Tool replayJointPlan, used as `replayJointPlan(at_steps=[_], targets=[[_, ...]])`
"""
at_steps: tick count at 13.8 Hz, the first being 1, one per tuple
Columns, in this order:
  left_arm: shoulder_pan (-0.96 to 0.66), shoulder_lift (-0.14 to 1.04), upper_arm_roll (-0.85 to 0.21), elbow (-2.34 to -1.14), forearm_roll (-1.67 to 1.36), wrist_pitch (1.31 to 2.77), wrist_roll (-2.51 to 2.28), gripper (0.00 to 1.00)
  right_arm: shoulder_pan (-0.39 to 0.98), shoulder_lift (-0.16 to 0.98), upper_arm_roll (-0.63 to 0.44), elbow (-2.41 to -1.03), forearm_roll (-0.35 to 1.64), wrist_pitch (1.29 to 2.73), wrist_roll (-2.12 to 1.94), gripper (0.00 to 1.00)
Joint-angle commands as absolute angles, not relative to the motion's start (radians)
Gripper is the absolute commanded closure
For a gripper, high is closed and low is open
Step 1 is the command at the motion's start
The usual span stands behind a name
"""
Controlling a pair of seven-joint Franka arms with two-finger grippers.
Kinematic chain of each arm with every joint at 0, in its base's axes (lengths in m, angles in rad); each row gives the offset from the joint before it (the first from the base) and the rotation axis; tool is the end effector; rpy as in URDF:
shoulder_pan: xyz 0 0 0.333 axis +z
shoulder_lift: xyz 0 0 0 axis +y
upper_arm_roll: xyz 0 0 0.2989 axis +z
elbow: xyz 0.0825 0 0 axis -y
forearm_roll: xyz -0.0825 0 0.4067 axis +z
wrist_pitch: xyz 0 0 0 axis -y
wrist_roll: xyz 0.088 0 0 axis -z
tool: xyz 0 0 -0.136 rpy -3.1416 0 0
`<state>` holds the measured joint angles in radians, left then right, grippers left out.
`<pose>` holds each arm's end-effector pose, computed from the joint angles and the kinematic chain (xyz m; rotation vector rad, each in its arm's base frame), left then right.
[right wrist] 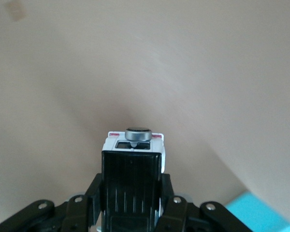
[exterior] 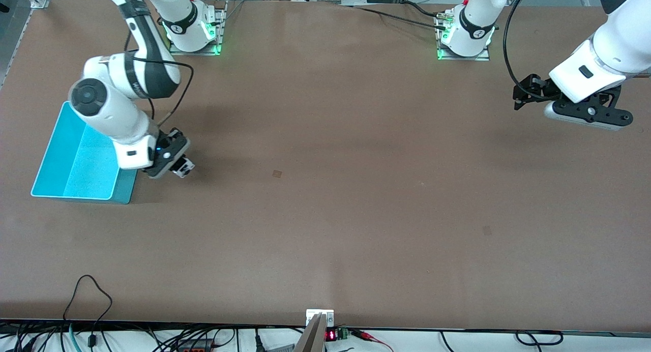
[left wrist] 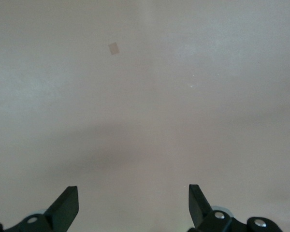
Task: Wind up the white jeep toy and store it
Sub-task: 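Carry the jeep with the right gripper over the cyan box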
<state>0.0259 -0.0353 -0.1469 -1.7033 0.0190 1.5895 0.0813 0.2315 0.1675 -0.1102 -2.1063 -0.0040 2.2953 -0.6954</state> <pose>0.5579 -0.0663 0.5346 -3.0975 0.3157 0.1221 0.5815 0.0706 0.2805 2.8559 1.2430 0.0242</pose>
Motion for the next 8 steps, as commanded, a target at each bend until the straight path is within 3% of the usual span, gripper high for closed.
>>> replayJointPlan(at_steps=[1,8], targets=[[0.032,-0.041,-0.149,-1.689,0.02,1.563,0.091,0.0,0.23,0.143,-0.178,-2.102,-0.009,2.238,-0.56,1.0],[0.032,-0.035,-0.15,-1.672,0.018,1.557,0.086,0.0,0.232,0.135,-0.412,-2.103,-0.058,2.181,-0.305,1.0]])
